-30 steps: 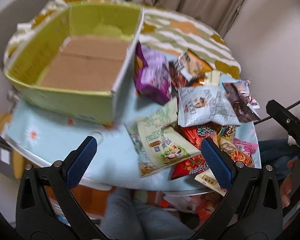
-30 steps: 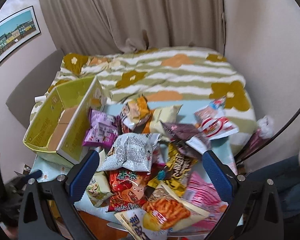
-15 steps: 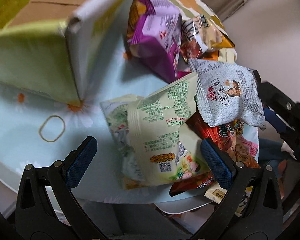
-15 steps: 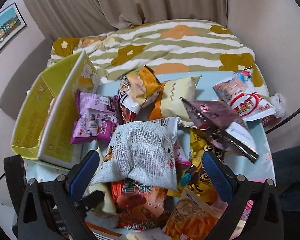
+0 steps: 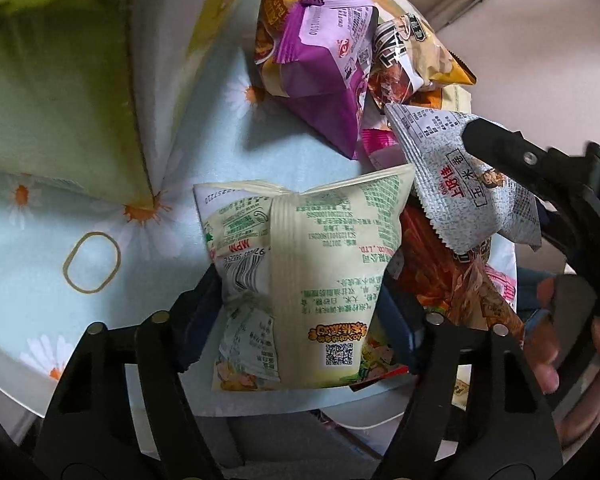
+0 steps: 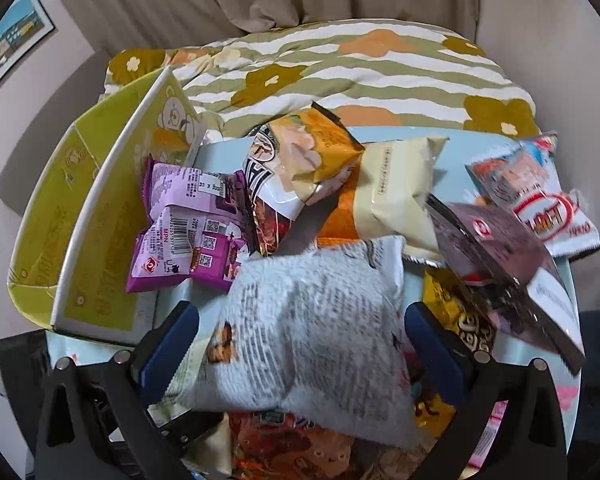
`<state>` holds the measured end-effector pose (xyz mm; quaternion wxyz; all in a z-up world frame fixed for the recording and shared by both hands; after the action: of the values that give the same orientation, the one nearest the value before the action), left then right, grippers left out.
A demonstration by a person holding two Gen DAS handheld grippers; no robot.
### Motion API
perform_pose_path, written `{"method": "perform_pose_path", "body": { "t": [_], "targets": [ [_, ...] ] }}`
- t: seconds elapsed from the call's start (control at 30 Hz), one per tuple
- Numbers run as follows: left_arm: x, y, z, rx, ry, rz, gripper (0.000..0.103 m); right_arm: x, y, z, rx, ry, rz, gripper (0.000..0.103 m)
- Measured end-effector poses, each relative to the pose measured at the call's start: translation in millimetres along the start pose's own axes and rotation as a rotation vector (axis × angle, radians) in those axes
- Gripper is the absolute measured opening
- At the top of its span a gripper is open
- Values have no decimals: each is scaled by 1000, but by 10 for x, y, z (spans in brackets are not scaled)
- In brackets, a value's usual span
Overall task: Organize snacks
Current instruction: 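Grasp the pale green snack bag with the left tool while the right grasps the white printed bag, then carry both held bags up and over the yellow-green cardboard box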
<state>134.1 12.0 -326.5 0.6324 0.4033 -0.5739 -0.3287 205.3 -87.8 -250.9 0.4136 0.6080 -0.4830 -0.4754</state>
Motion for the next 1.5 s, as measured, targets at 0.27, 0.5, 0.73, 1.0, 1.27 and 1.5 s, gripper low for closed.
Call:
{"method": "perform_pose_path", "body": {
  "t": [0.27, 0.5, 0.73, 1.0, 1.27, 1.5],
  "targets": [
    [-35, 166, -5, 26, -17, -32, 64, -23, -143, -72, -43, 72, 26, 101],
    [-5, 172, 78, 52, -1, -47, 61, -61, -201, -63, -77, 121, -3, 82],
    [42, 246, 186, 92, 9, -67, 60, -134, -43, -42, -40, 149, -44, 64],
    [179, 492, 300, 149, 5, -106, 59, -207, 325, -43, 30, 177, -99, 63],
    [445, 836, 426, 217, -50, -123, 59, -288, 792, -3, 111, 199, -143, 63],
    [638, 1234, 387, 300, -84, -130, 59, -390, 1255, -76, 184, 220, -173, 63]
  ]
}}
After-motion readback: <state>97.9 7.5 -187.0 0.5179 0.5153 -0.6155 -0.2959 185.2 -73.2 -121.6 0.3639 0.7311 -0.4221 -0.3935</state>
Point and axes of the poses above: each gripper's, at about its wrist camera, not at the fingertips, and y roughly against the way its jaws point, x to its right, z to its underside, the point moved 7 cm from there along -y, roughly the way its jaws point, and after that the axes turned 12 degrees about -x, right-handed, at the moved point
